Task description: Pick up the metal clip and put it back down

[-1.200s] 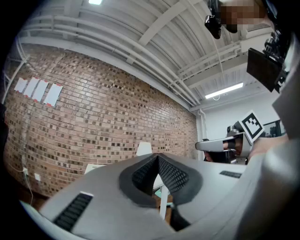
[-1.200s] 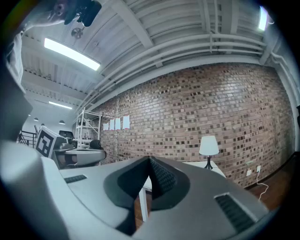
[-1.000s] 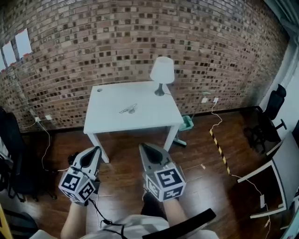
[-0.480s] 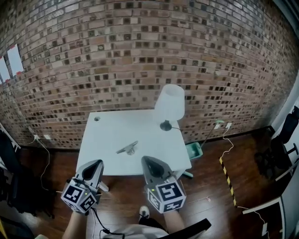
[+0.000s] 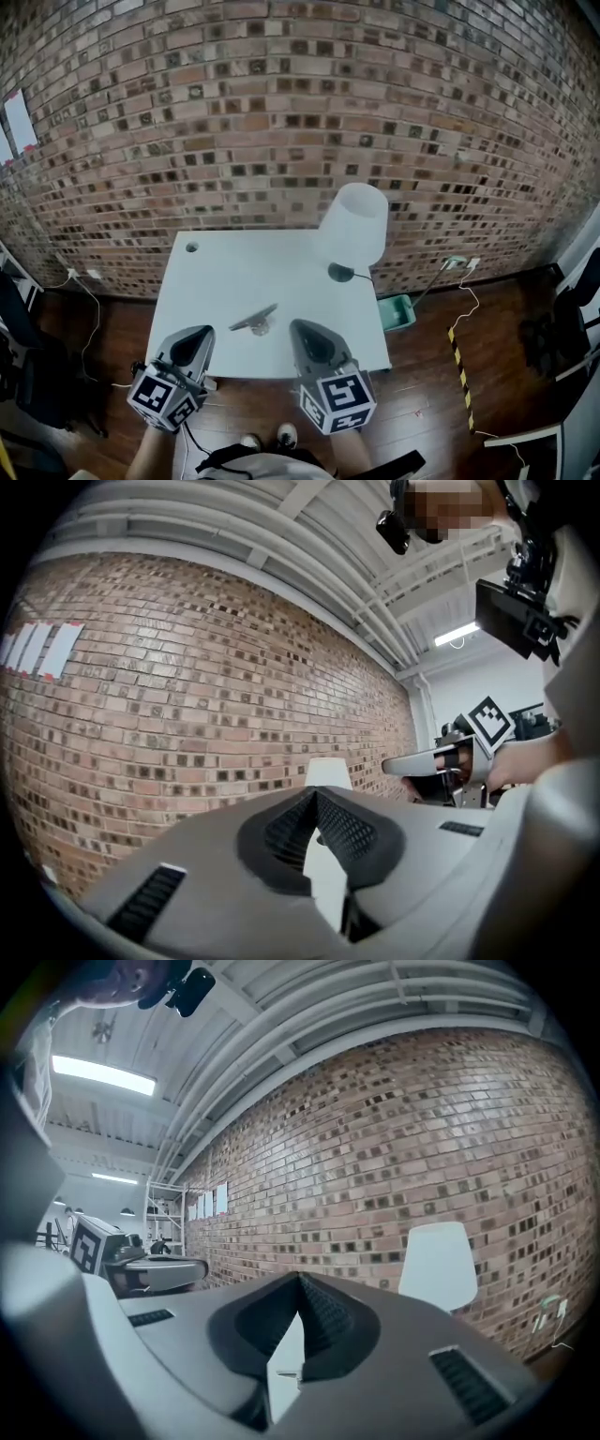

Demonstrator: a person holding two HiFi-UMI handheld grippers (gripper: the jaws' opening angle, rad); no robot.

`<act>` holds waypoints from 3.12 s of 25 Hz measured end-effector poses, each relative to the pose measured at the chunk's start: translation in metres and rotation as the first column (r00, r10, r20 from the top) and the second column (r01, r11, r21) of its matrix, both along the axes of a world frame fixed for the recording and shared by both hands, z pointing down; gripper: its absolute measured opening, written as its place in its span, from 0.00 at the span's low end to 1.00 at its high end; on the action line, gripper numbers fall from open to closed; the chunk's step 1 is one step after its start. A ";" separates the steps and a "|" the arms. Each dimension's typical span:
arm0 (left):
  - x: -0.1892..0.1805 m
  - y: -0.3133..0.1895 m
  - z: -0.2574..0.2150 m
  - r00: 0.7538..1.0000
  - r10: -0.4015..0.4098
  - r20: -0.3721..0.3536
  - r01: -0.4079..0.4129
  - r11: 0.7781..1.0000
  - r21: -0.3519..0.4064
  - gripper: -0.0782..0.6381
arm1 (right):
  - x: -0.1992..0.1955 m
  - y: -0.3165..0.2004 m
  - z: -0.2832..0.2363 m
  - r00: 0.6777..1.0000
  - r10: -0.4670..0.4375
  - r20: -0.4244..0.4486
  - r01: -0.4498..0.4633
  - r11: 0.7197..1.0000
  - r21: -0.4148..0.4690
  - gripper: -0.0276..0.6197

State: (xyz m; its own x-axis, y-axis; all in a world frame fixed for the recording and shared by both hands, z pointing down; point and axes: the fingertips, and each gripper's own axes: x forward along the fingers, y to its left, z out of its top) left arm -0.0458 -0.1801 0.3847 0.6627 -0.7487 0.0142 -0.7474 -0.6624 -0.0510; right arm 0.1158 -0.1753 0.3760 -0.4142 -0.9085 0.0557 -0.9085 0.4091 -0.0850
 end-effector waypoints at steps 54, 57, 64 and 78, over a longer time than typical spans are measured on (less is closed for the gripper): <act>0.037 -0.165 0.372 0.271 0.330 0.904 -0.070 0.944 -0.323 0.18 | 0.027 -0.112 0.155 0.994 0.072 0.078 -0.045 0.951 -0.305 0.03; 0.039 -0.170 0.371 0.329 0.349 0.878 -0.054 0.935 -0.351 0.14 | 0.028 -0.113 0.158 0.995 0.072 0.072 -0.048 0.953 -0.299 0.03; 0.037 -0.172 0.351 0.598 0.299 0.744 0.050 0.912 -0.407 0.14 | 0.033 -0.110 0.152 0.994 0.086 0.061 -0.065 0.954 -0.292 0.03; -0.015 -0.165 0.164 0.975 -0.024 0.222 0.086 0.958 -0.275 0.14 | -0.011 -0.072 0.085 0.995 0.098 0.020 -0.092 0.979 -0.182 0.03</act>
State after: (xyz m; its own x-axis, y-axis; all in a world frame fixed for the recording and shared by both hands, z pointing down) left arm -0.0607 -0.3454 0.5488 0.5787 -0.7287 0.3662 -0.7748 -0.6313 -0.0318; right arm 0.1048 -0.2476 0.4610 -0.3303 -0.9197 0.2123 -0.9387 0.2965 -0.1759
